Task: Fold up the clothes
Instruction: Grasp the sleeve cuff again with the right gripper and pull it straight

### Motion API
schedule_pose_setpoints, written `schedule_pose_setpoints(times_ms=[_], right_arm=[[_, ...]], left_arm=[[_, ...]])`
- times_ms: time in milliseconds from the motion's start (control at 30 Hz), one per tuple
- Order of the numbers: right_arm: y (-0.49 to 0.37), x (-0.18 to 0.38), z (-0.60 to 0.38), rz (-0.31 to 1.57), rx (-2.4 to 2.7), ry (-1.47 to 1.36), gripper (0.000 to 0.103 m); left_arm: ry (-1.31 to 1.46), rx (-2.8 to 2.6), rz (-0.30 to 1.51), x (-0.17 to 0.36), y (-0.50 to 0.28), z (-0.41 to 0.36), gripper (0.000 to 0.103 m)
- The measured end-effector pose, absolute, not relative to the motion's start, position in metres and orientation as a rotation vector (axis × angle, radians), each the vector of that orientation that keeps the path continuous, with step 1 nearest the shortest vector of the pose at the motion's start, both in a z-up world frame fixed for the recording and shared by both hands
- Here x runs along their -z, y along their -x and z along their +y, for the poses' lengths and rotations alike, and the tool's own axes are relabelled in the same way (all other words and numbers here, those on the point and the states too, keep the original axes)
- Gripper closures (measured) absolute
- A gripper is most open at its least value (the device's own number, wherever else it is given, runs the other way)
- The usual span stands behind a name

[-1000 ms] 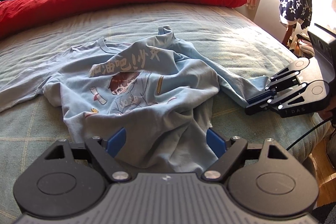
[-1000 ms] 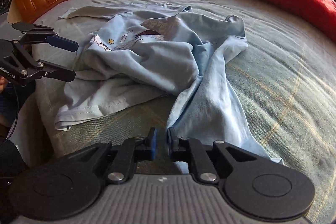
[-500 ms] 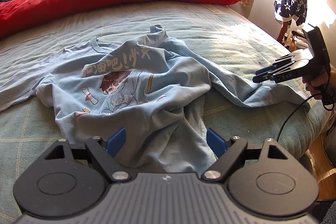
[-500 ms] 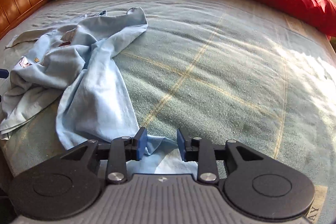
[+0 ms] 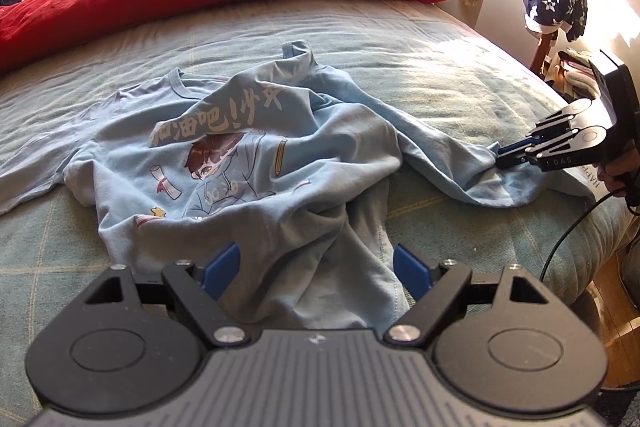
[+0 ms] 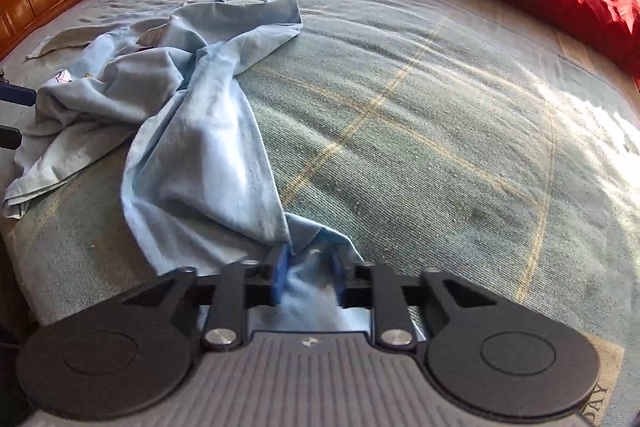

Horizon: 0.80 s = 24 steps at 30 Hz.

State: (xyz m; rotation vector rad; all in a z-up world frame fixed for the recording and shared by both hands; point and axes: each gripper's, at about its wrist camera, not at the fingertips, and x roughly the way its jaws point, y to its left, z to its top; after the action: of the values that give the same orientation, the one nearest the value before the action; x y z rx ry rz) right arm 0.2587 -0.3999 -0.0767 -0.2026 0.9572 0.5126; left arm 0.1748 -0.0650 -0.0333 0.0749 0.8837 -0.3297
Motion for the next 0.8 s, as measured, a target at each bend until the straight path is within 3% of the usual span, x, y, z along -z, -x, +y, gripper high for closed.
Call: schedule_pose_setpoints(times_ms=[267,700,800], right_arm=[[-0.271,0.045,-0.42,0.857,-0.307,0.266,0.101],[-0.318,0.058,-0.508,0.927,0.084,0.301,0.103],[-0.32,0.055,-0.525,0.94,0.049,0.198,0.103]], left_arm=[[-0.081,0.331,0.87,0.028,-0.172,-0.065,0.019],[-0.083,0.324,0.869,0.026,-0.172,-0.062,0.019],[-0.081,0.323,0.867,0.026,-0.172,-0.06,0.019]])
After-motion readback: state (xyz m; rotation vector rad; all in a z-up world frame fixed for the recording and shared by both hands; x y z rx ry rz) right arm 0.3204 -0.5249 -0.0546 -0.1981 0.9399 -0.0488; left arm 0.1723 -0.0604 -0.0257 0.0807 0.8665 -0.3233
